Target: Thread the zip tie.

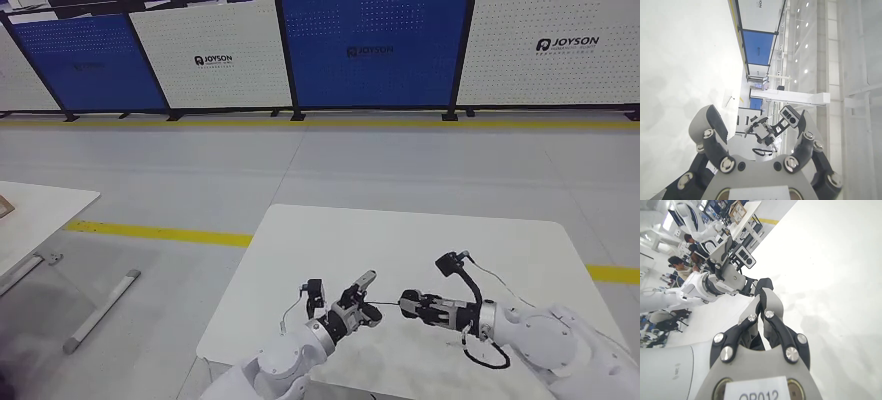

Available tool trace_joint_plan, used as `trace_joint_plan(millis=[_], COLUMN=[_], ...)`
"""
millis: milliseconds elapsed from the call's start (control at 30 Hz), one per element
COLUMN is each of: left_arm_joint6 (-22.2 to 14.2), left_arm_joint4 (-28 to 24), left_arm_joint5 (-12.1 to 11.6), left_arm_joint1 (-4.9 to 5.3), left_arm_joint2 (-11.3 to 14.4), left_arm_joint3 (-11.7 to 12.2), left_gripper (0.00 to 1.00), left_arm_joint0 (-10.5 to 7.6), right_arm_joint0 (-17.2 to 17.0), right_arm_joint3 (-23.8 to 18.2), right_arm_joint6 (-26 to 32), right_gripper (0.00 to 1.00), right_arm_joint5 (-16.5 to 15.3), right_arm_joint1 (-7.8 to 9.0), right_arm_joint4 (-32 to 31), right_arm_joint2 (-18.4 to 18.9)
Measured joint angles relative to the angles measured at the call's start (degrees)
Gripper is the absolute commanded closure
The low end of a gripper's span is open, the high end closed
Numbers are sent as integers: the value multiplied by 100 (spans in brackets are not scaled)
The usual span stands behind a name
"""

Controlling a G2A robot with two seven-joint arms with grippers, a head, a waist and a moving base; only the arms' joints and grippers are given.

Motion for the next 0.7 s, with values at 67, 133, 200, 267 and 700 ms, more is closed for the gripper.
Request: trace_joint_plan(millis=[67, 133, 200, 267, 700], left_arm_joint6=[10, 71, 196, 352, 343], left_arm_joint4=[141, 380, 749, 1123, 1446], left_arm_joint5=[-104, -351, -681, -1000, -1035], left_arm_joint1=[-7, -14, -28, -51, -58], left_arm_joint2=[-8, 3, 33, 100, 147], left_arm_joint3=[31, 55, 105, 192, 290], left_gripper=[0, 0, 0, 0, 0], left_arm_joint0=[-36, -37, -58, -92, -121], right_arm_joint0=[-11, 6, 37, 78, 47], right_arm_joint3=[78, 99, 150, 245, 262], right_arm_joint6=[76, 194, 370, 519, 514], right_gripper=[100, 100, 100, 100, 100], right_arm_joint5=[277, 462, 676, 758, 755], right_arm_joint1=[-20, -46, -92, -149, -169], right_arm_joint4=[397, 598, 847, 1177, 1334], right_arm_joint2=[97, 133, 136, 141, 163])
